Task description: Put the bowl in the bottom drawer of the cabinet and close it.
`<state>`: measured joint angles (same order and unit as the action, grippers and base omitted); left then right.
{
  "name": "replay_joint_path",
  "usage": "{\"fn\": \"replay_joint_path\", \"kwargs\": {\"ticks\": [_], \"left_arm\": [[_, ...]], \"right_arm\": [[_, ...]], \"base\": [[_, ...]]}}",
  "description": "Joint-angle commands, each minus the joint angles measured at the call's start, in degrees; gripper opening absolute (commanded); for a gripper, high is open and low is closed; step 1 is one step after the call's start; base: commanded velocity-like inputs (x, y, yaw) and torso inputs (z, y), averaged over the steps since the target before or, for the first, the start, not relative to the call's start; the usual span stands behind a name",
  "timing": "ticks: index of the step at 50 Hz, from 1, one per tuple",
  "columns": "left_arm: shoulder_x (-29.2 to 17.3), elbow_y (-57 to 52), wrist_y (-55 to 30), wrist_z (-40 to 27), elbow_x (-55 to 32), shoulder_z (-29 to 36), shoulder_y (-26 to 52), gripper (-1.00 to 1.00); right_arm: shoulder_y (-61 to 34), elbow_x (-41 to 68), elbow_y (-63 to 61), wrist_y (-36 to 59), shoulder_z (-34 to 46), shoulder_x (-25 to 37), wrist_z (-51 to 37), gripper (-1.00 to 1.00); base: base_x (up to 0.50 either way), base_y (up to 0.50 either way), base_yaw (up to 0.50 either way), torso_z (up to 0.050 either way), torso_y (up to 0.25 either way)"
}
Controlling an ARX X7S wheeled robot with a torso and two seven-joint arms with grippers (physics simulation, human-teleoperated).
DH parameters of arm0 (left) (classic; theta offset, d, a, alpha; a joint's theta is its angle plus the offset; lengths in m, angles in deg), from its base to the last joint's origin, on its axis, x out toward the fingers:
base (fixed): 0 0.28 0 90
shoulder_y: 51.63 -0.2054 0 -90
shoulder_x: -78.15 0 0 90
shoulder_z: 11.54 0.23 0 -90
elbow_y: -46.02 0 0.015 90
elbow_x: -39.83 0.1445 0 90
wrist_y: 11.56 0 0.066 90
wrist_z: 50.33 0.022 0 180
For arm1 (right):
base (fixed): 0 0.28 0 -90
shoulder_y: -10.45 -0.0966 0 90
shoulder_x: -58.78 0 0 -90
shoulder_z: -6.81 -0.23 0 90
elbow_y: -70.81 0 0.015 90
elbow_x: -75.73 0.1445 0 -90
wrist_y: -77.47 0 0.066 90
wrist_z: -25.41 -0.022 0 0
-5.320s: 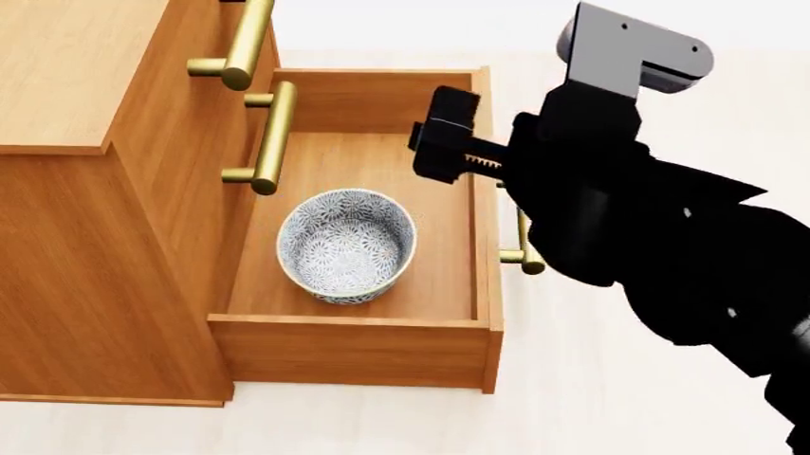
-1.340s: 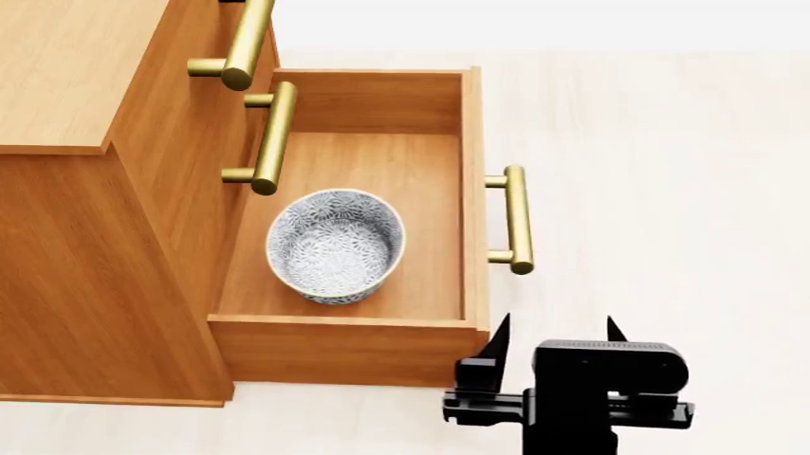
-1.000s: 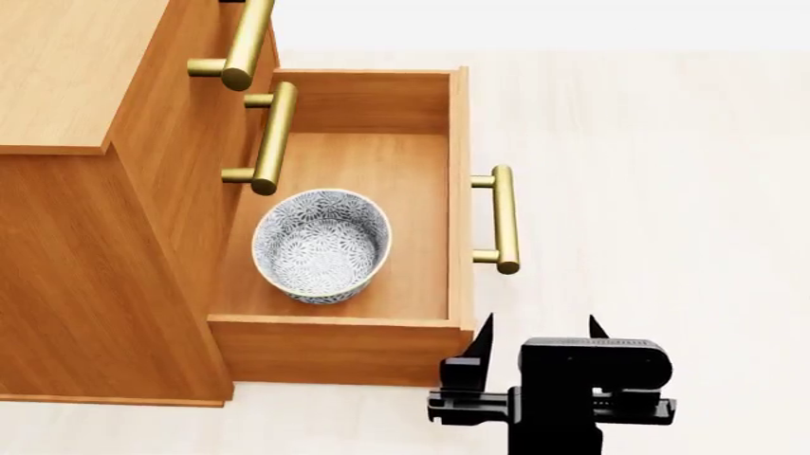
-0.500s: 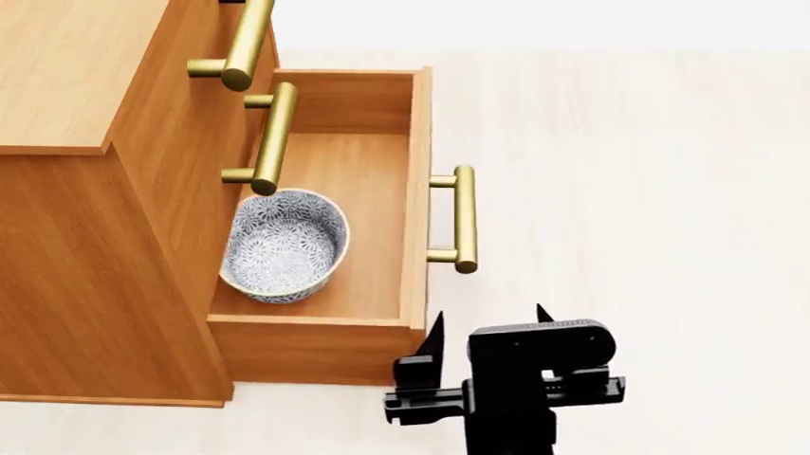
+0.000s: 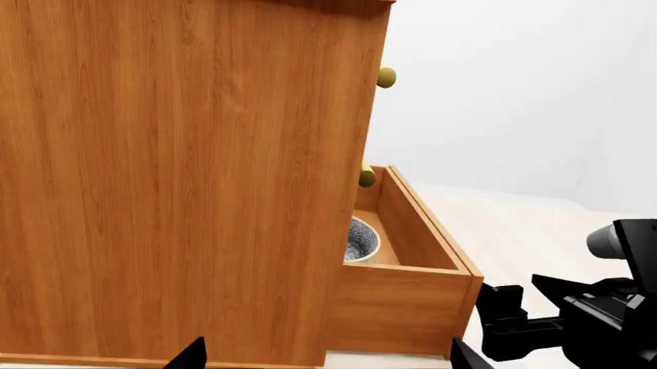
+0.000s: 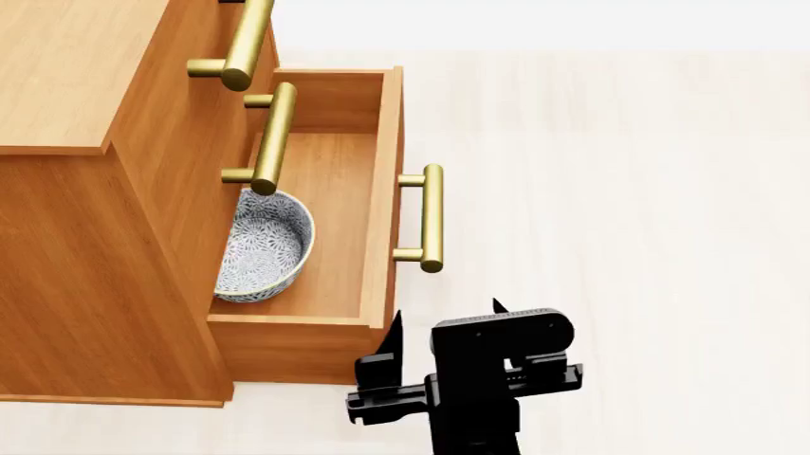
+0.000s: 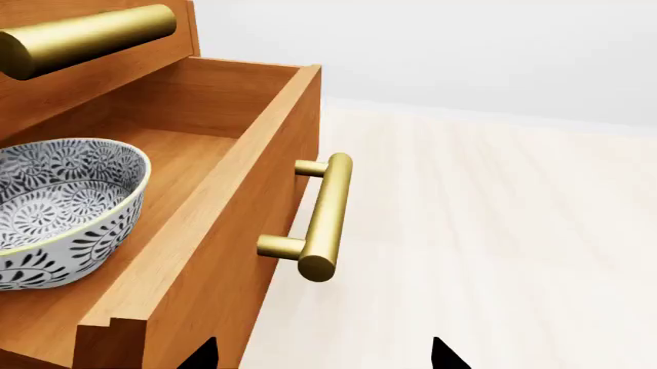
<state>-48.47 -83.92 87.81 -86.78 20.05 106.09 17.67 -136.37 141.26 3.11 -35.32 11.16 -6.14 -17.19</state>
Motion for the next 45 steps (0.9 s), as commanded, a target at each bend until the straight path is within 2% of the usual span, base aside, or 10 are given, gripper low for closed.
{"fn": "replay_joint_path", "kwargs": {"ticks": [1,45], "left_arm": [[0.1,0.9,0.5,0.3,-0.1,0.1,0.2,1.0],[-0.3,1.6,1.7,0.2,-0.6,-0.1,0.2,1.0]], "right_arm": [[0.2,0.7,1.7,0.3,0.0,-2.5,2.7,1.0],[0.5,1.6,7.8,1.4,-1.4,-9.5,7.3,1.0]], "base": [[0.0,0.0,0.0,0.0,0.0],[0.0,0.0,0.0,0.0,0.0]]}}
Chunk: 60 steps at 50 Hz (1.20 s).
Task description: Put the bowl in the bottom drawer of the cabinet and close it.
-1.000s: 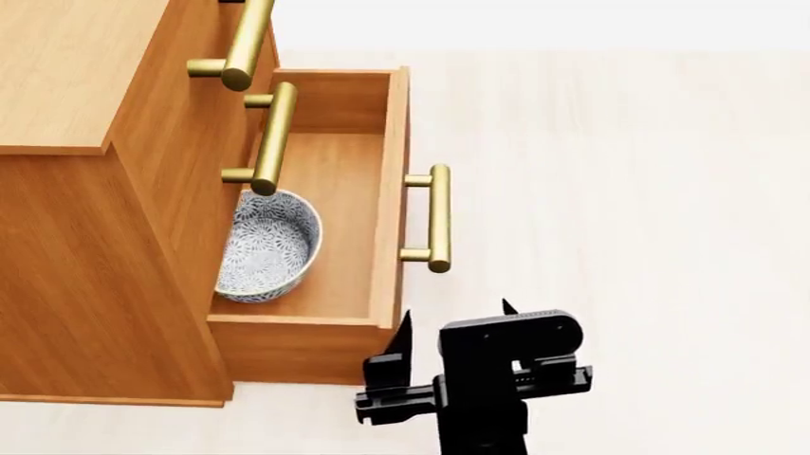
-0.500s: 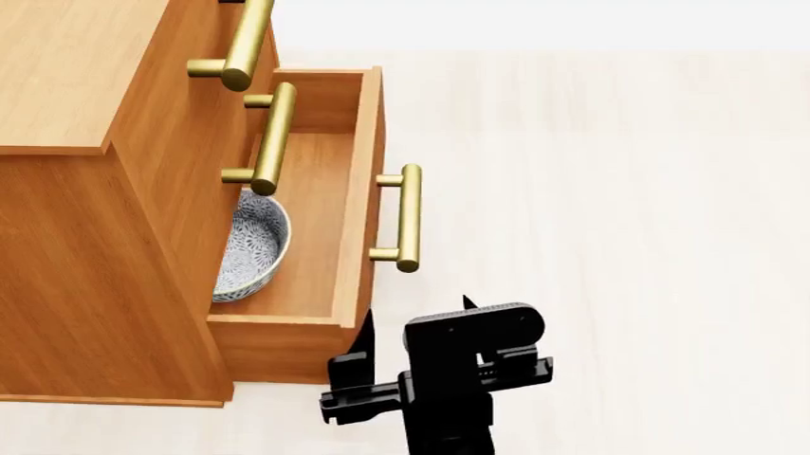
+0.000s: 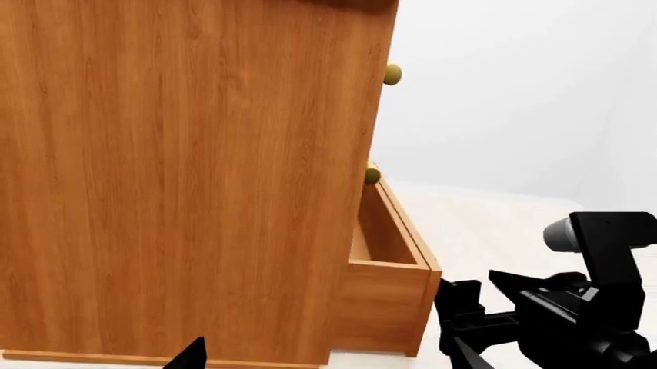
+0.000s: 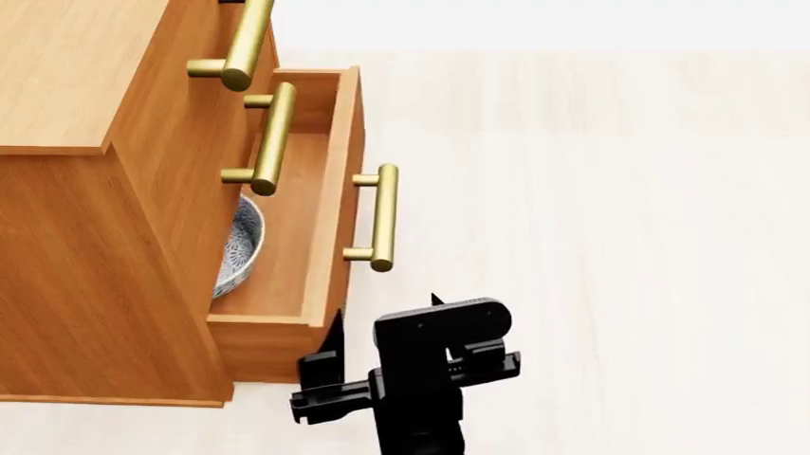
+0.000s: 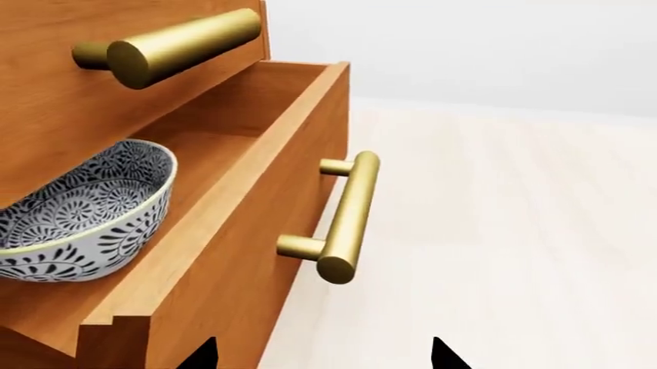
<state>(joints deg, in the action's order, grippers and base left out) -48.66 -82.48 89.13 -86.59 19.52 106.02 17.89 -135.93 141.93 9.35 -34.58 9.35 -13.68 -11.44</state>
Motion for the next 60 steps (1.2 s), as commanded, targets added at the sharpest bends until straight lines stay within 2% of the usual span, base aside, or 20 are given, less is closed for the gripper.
{"fn": "replay_joint_path", "kwargs": {"ticks": [1,60], "left_arm": [[-0.1,0.1,0.3,0.0,-0.1,-0.1,0.0,1.0],[-0.5,0.5,0.7,-0.4,-0.5,0.1,0.2,1.0]], "right_arm": [[0.1,0.9,1.8,0.6,0.4,-2.2,1.7,1.0],[-1.2,2.6,12.2,4.1,-1.1,-12.0,12.8,1.0]], "base": [[0.0,0.0,0.0,0.0,0.0],[0.0,0.0,0.0,0.0,0.0]]}}
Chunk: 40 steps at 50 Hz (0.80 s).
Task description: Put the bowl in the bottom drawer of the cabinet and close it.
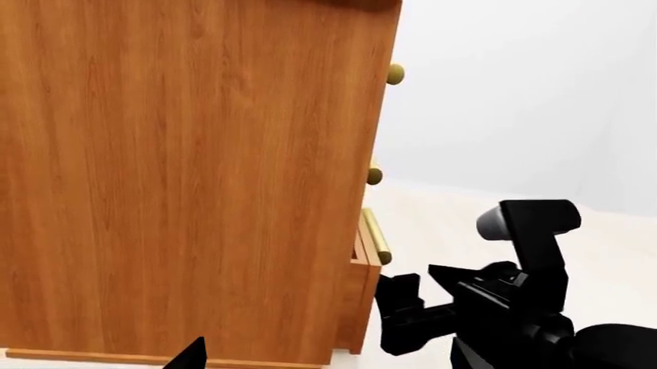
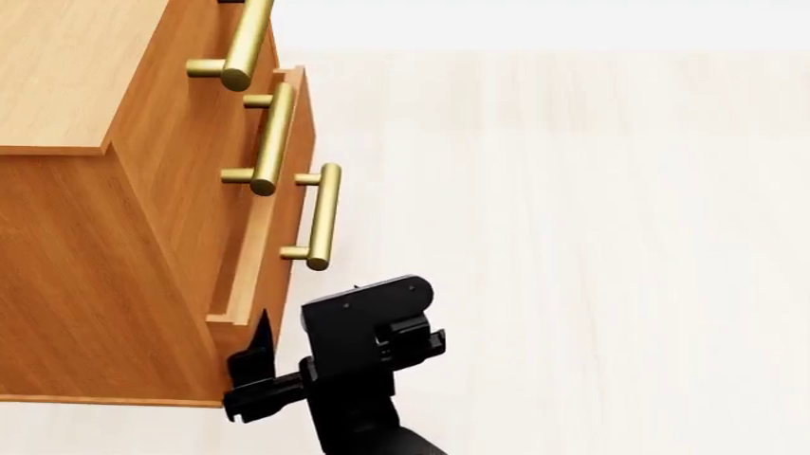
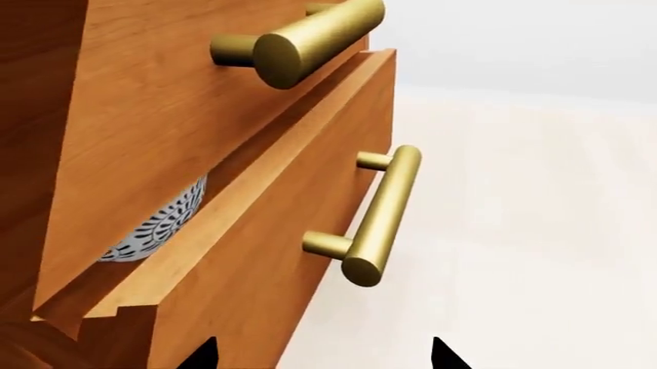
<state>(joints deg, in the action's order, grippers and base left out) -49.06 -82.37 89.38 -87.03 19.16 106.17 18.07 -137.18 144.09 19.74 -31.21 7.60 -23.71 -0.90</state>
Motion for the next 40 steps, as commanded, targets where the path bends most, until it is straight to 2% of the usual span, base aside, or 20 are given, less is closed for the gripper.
{"fn": "replay_joint_path", "kwargs": {"ticks": [1,40], "left_arm": [[-0.1,0.4,0.5,0.1,-0.2,-0.1,0.0,1.0],[-0.5,0.6,1.1,-0.2,-0.4,-0.3,-0.1,1.0]], "right_arm": [[0.1,0.4,1.8,0.7,0.7,-1.9,2.3,1.0],[-0.3,0.6,6.3,1.7,-0.4,-6.4,6.3,1.0]], "base": [[0.0,0.0,0.0,0.0,0.0],[0.0,0.0,0.0,0.0,0.0]]}}
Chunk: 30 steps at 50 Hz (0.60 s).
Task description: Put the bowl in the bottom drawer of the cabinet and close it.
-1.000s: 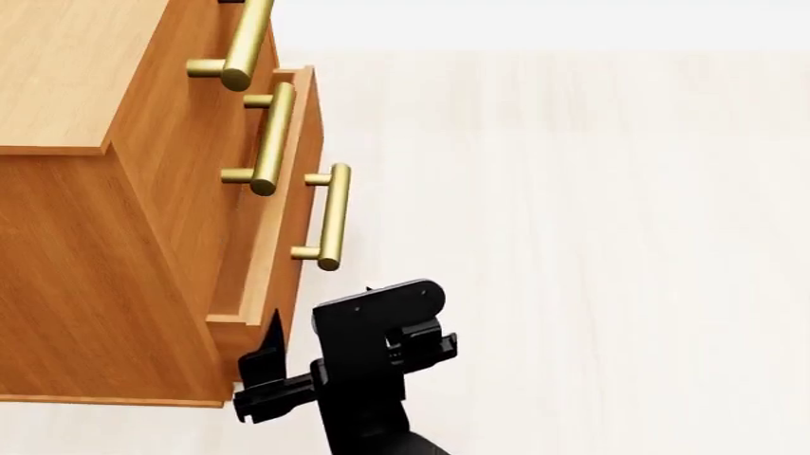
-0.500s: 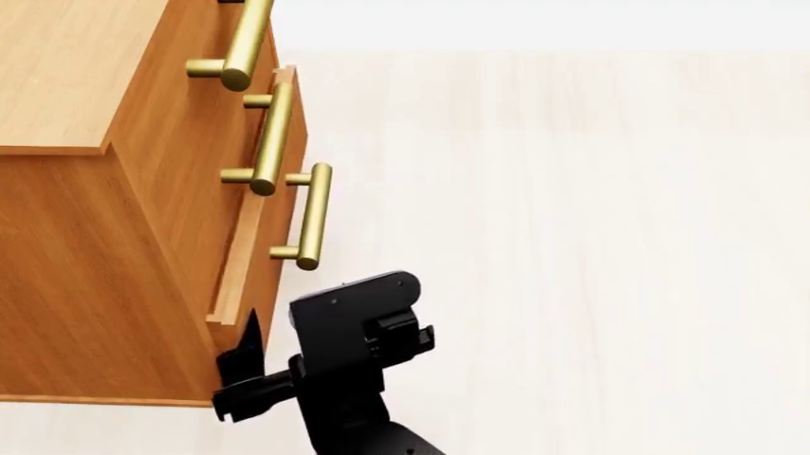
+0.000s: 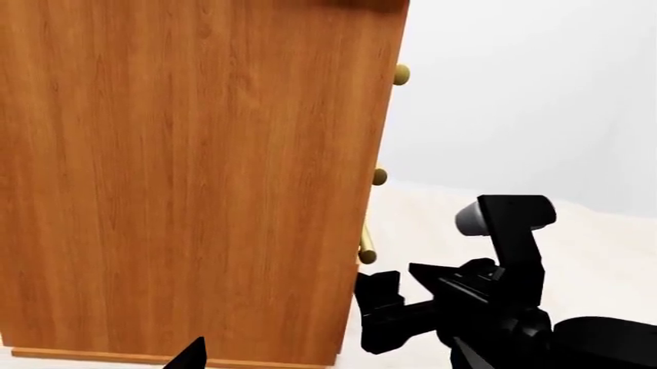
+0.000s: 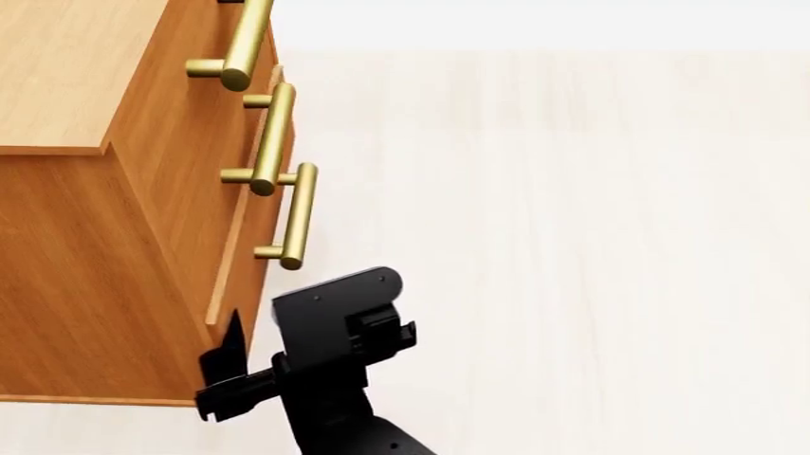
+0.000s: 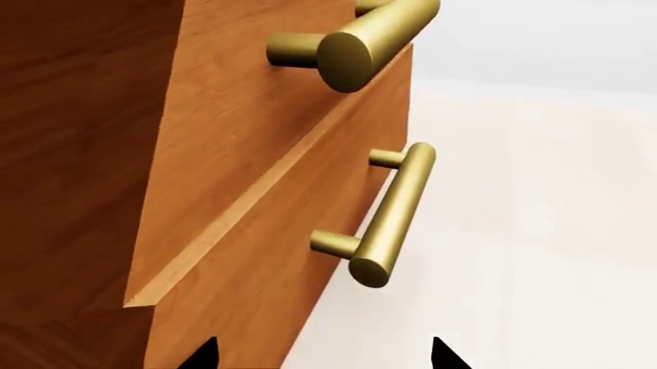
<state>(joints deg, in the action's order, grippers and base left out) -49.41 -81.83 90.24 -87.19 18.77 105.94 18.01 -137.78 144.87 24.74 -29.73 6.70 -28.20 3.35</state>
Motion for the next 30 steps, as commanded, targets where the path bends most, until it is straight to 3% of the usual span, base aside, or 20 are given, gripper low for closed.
{"fn": "replay_joint_path", "kwargs": {"ticks": [1,30], "left_arm": [[-0.1,0.2,0.3,0.0,0.0,0.0,-0.1,1.0],[-0.2,0.5,0.5,-0.1,-0.2,0.1,0.1,1.0]], "right_arm": [[0.4,-0.1,1.7,0.1,0.4,-2.2,2.3,1.0],[0.8,-1.1,1.3,1.1,-1.3,-3.0,3.2,1.0]], "base": [[0.0,0.0,0.0,0.0,0.0],[0.0,0.0,0.0,0.0,0.0]]}}
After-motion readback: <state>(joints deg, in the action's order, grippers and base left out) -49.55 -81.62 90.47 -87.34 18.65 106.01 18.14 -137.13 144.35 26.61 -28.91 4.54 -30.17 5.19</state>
